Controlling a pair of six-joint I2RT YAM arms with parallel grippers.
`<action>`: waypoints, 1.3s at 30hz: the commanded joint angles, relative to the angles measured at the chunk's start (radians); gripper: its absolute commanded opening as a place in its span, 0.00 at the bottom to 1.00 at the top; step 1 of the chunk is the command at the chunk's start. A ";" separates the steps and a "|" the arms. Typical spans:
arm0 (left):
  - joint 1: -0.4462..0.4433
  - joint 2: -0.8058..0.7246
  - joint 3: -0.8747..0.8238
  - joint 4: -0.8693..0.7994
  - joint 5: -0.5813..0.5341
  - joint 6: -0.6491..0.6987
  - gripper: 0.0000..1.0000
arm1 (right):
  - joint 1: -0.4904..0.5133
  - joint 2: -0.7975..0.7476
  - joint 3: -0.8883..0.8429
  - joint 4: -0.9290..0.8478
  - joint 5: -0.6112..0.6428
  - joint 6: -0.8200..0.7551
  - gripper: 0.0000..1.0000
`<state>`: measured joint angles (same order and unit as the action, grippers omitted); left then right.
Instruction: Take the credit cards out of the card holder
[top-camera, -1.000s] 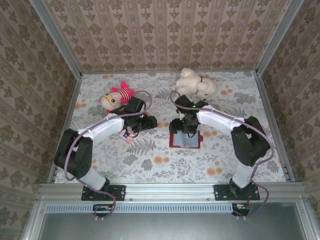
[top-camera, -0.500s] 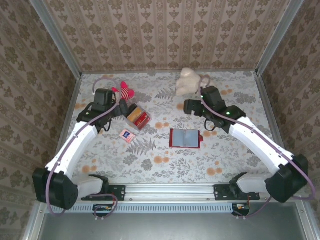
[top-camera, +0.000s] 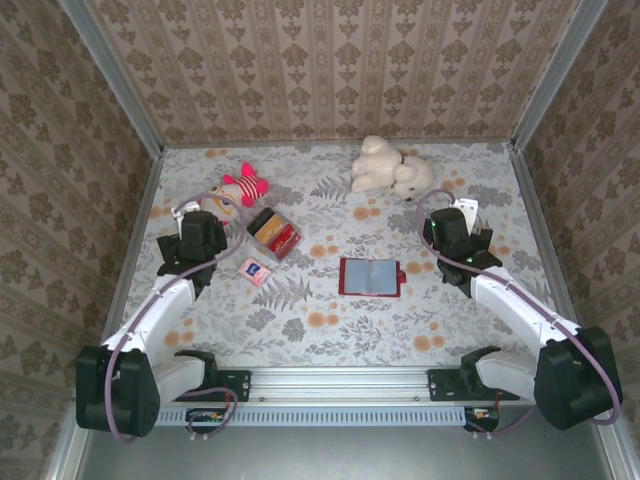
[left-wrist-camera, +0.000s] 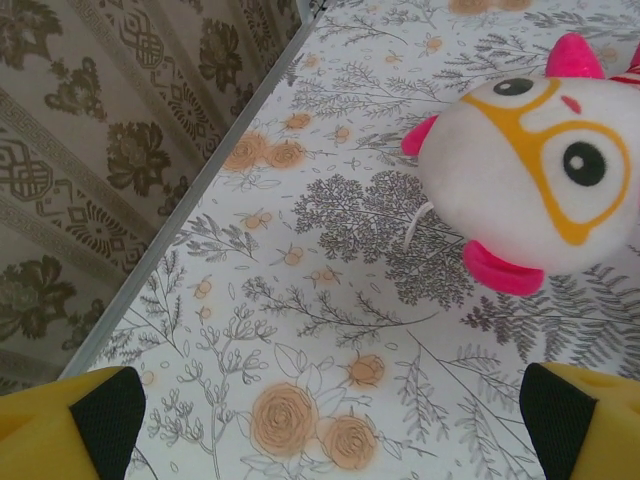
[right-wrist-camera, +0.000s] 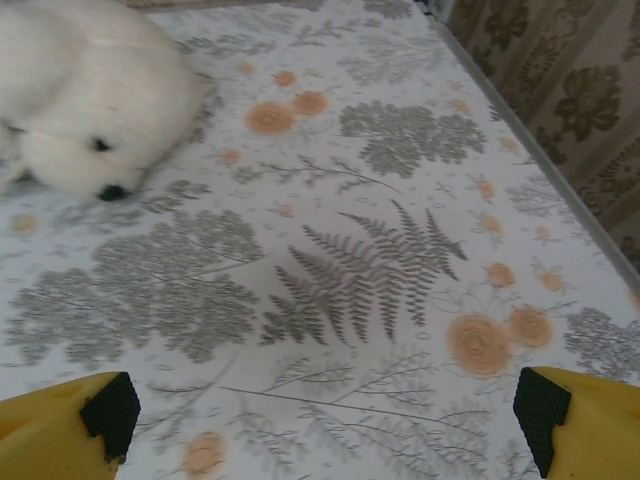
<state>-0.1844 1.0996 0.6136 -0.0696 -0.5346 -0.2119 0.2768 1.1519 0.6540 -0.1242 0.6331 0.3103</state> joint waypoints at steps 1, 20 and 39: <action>0.053 0.007 -0.037 0.188 0.069 0.112 1.00 | -0.035 0.005 -0.060 0.175 0.062 -0.081 1.00; 0.154 0.247 -0.271 0.865 0.557 0.281 1.00 | -0.220 0.039 -0.355 0.790 -0.390 -0.221 1.00; 0.166 0.436 -0.241 0.986 0.497 0.258 1.00 | -0.240 0.373 -0.313 1.099 -0.483 -0.273 1.00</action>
<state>-0.0246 1.5280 0.3470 0.8810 -0.0151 0.0490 0.0433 1.5215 0.3420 0.8852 0.1753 0.0532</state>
